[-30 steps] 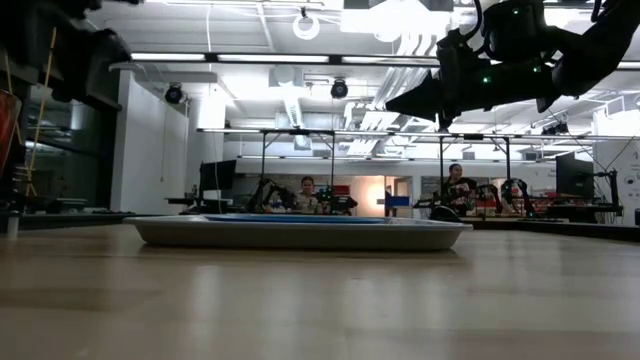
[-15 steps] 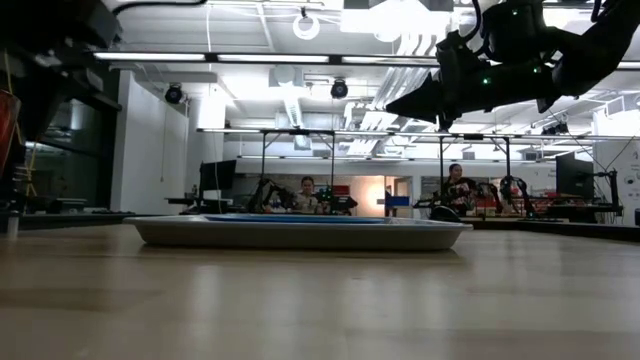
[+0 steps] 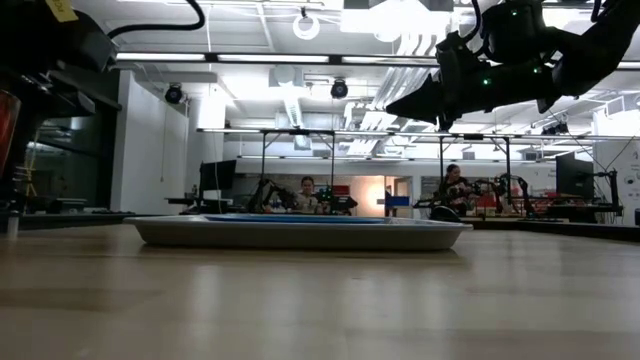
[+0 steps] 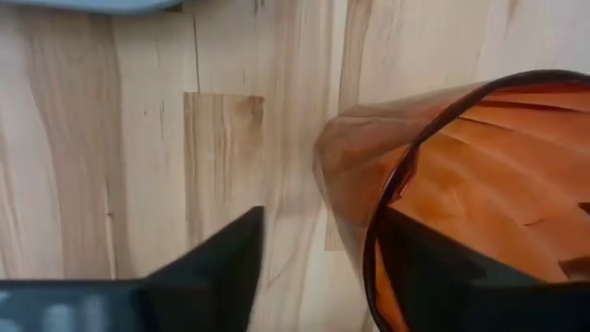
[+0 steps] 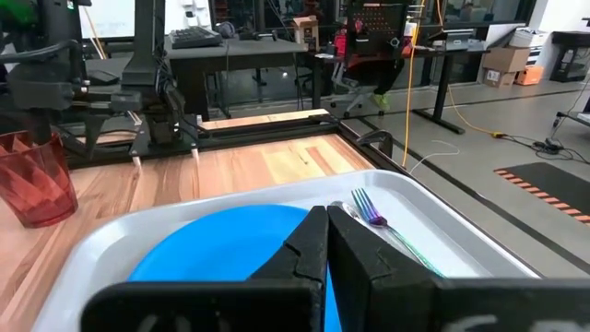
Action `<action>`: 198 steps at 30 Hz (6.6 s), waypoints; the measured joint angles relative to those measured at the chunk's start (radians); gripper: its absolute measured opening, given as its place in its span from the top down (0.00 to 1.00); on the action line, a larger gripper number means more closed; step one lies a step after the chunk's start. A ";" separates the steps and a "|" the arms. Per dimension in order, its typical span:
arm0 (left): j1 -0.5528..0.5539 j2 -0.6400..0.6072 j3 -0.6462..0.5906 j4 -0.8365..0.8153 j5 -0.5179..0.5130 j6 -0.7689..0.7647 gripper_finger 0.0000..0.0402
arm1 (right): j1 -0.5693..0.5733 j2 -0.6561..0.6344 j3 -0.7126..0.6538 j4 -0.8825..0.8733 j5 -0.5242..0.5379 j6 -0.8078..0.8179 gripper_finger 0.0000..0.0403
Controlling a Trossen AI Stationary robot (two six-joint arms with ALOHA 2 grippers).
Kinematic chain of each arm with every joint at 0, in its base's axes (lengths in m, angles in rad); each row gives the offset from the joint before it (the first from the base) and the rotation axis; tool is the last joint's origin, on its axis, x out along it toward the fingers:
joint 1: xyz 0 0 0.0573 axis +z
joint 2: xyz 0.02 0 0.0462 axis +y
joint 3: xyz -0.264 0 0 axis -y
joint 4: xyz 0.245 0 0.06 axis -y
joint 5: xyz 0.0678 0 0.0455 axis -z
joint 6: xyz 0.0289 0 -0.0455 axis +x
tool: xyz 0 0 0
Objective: Pick and place plate/cup/fork/spoon on tray
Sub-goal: Put the red glass on the gray serving tray to the top left of the blue plate, then return to Home Position
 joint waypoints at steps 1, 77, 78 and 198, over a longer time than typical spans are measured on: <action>0.000 0.000 0.000 0.000 0.002 -0.010 0.56 | 0.000 0.000 0.000 0.000 0.000 0.000 1.00; 0.711 0.582 0.567 -0.078 0.058 0.914 0.99 | 0.000 0.000 0.000 -0.017 0.000 0.052 1.00; 0.705 0.582 0.567 -0.087 0.056 0.913 0.99 | 0.000 0.000 0.000 -0.017 0.000 0.051 1.00; 0.417 -1.094 -0.713 1.132 -0.086 0.517 1.00 | -0.001 -0.001 0.000 -0.117 0.078 0.152 1.00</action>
